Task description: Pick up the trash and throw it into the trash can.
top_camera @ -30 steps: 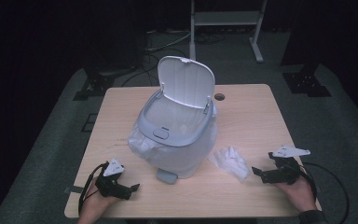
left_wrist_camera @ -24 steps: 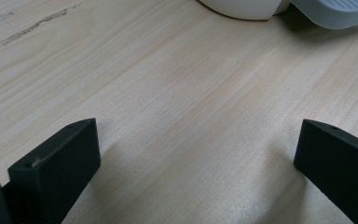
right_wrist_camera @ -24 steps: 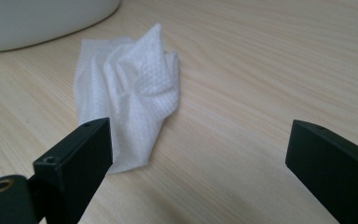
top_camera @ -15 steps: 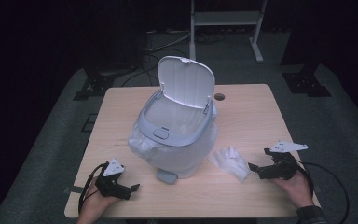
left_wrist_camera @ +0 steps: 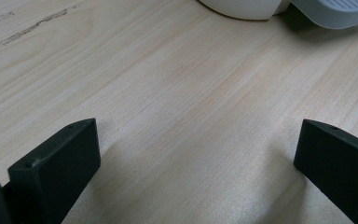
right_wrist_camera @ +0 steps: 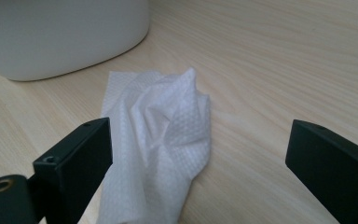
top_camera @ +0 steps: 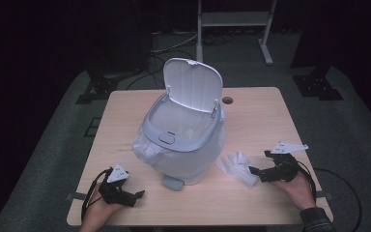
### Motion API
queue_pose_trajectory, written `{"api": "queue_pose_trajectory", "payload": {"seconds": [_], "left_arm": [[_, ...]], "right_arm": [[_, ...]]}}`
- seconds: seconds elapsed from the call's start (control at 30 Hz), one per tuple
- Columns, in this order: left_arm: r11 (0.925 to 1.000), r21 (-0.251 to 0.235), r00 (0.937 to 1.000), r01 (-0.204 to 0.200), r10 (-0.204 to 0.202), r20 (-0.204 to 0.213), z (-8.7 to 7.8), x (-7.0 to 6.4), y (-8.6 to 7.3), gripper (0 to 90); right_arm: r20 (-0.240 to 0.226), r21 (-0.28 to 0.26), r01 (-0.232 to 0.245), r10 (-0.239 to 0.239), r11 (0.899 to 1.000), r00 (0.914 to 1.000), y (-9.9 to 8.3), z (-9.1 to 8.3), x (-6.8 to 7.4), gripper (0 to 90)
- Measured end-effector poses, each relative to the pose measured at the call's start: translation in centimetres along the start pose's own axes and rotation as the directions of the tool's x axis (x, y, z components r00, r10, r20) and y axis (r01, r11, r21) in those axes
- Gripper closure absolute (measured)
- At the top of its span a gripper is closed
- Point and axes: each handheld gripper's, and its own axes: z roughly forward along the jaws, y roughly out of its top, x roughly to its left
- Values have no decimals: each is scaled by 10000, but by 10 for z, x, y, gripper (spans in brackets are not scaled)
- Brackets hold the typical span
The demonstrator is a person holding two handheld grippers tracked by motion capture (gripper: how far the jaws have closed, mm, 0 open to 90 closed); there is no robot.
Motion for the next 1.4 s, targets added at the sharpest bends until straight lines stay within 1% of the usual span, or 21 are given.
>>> {"api": "queue_pose_trajectory", "payload": {"seconds": [0.47,0.6,0.77,1.0,1.07,1.17,1.23,1.3,1.33,1.4], "left_arm": [[10000,4,10000,2,-2,4,0,0,0,0],[10000,4,10000,1,-1,4,0,0,0,0],[10000,18,10000,-22,22,5,0,0,0,0],[10000,25,10000,-33,33,1,0,0,0,0],[10000,19,10000,-33,33,0,0,0,0,0],[10000,23,10000,-34,34,-1,0,0,0,0],[10000,25,10000,-35,35,-1,0,0,0,0],[10000,21,10000,-33,33,0,0,0,0,0],[10000,18,10000,-33,33,-1,0,0,0,0],[10000,24,10000,-34,34,0,0,0,0,0]], "right_arm": [[-251,293,110,-102,9995,9996,3,15,4,59],[-387,559,278,-256,9981,9989,2,21,6,59],[-451,655,408,-379,9970,9983,2,26,7,59],[-770,1162,836,-749,9897,9942,2,44,12,59],[-878,1355,964,-849,9861,9925,1,47,14,59],[-962,1515,1043,-904,9829,9913,0,49,17,60],[-987,1643,1178,-1025,9793,9898,0,52,19,61],[-966,1709,1304,-1151,9766,9886,-1,53,20,77],[-949,1673,1385,-1239,9761,9878,-1,53,21,112],[-954,1629,1417,-1273,9764,9873,-1,52,21,125]]}}
